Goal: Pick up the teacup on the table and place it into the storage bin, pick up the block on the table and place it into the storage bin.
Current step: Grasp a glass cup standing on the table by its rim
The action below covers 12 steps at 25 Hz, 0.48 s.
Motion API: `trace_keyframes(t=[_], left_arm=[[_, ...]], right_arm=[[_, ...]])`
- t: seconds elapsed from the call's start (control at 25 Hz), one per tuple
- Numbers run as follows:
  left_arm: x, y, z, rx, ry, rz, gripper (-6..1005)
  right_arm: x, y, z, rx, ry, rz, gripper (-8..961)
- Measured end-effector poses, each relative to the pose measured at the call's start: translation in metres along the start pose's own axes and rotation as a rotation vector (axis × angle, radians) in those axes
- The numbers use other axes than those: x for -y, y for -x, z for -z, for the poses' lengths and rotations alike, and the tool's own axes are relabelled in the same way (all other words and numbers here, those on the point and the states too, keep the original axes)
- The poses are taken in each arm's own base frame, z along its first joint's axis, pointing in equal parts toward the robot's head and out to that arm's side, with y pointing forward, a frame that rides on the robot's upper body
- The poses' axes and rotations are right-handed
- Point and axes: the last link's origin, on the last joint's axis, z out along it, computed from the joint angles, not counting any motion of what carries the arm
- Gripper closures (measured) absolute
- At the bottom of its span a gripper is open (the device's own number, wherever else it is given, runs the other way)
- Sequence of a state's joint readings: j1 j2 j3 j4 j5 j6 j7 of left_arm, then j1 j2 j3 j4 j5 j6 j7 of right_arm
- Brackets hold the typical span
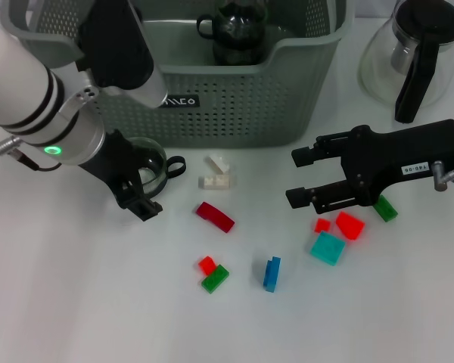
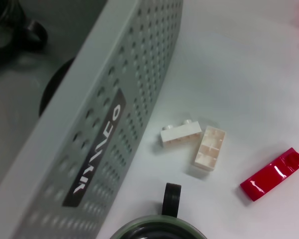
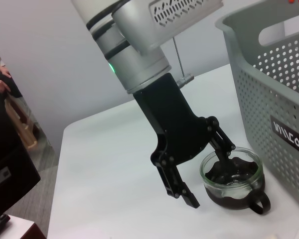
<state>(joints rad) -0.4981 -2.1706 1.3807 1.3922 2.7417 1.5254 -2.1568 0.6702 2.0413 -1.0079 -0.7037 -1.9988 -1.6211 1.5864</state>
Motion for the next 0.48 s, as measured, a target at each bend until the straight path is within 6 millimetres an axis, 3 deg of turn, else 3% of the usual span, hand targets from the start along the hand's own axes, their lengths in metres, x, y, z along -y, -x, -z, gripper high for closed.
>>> trace_keyframes(t=[0.48], left_arm=[[-0.004, -0.001, -0.012, 0.026, 0.007, -0.027, 197]], right_arm=[[0.0, 0.0, -0.002, 0.002, 0.0, -0.001, 158]])
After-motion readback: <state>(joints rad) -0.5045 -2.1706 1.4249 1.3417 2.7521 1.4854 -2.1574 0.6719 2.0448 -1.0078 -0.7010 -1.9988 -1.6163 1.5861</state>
